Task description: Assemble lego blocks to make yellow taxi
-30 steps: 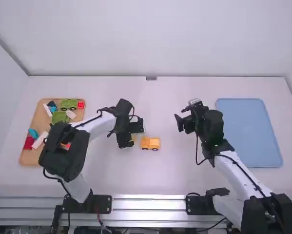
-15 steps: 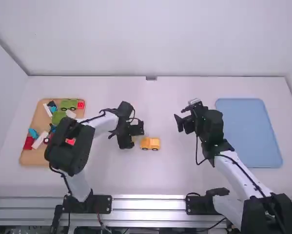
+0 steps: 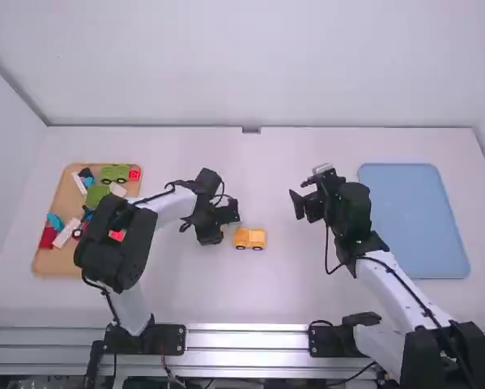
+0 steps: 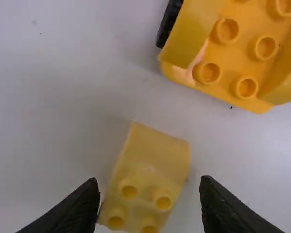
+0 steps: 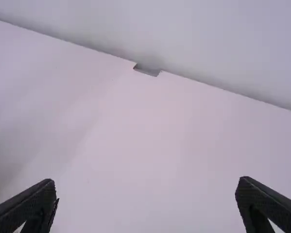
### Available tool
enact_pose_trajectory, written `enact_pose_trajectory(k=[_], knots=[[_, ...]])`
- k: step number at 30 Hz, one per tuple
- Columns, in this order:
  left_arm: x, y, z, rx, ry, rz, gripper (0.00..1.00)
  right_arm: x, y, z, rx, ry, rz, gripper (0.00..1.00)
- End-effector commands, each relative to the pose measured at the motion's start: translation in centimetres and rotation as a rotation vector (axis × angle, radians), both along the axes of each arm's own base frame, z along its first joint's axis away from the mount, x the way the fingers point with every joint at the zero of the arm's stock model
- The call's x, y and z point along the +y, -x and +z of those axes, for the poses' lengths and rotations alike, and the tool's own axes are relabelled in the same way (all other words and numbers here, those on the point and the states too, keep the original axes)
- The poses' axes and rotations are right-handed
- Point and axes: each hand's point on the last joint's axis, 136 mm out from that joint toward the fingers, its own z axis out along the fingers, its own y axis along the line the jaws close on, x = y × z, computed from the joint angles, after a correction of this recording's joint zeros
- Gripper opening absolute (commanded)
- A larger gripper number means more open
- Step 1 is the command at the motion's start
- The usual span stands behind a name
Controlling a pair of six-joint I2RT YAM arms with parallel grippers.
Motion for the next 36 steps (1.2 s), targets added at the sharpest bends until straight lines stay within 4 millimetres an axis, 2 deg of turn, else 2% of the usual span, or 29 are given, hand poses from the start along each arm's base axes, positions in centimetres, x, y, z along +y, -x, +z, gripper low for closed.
enact_pose_trajectory(k=[1,8,12,15,20,23,26,28,29,31,33,35,36], knots=[[0.2,0.2,-0.2,0.024,0.005,0.051,0.54,0.1,0.3,-0.1,0.001,-0.004,0.006,0.98],[0.9,0.0,-0.4,0.026,-0.032,0.124,0.45,0.1,0.3,-0.1,0.0,-0.004,0.007,0.98],[0.7,0.1,-0.9,0.011,-0.025,0.125,0.5,0.1,0.3,-0.1,0.0,-0.003,0.006,0.98],[0.8,0.0,-1.3,0.0,-0.021,0.128,0.5,0.1,0.3,-0.1,0.0,-0.004,0.006,0.98],[0.9,0.0,-1.5,-0.013,-0.043,0.123,0.36,0.1,0.3,-0.1,0.0,-0.004,0.006,0.98],[0.9,-0.1,-1.3,-0.008,-0.046,0.147,0.31,0.1,0.3,0.0,-0.002,-0.004,0.006,0.98],[1.6,-1.4,-0.8,-0.024,-0.078,0.33,0.22,0.1,0.3,0.0,-0.004,-0.004,0.006,0.98],[2.3,-1.9,-0.5,-0.026,-0.106,0.481,0.27,0.1,0.3,0.0,-0.005,-0.004,0.006,0.98],[2.8,-2.1,-0.3,-0.013,-0.118,0.625,0.33,0.1,0.3,0.1,-0.007,-0.005,0.007,0.98],[2.7,-2.0,-0.1,0.016,-0.107,0.741,0.34,0.1,0.2,0.2,-0.013,-0.005,0.006,0.98],[2.4,-1.8,0.1,0.054,-0.083,0.867,0.25,0.1,0.1,0.3,-0.019,-0.007,0.006,0.98],[1.9,-1.5,0.2,0.109,-0.05,1.021,0.07,0.2,0.0,0.6,-0.032,-0.009,0.006,0.98],[1.8,-1.5,0.2,0.128,-0.038,1.082,0.04,0.2,0.0,0.7,-0.037,-0.008,0.007,0.98]])
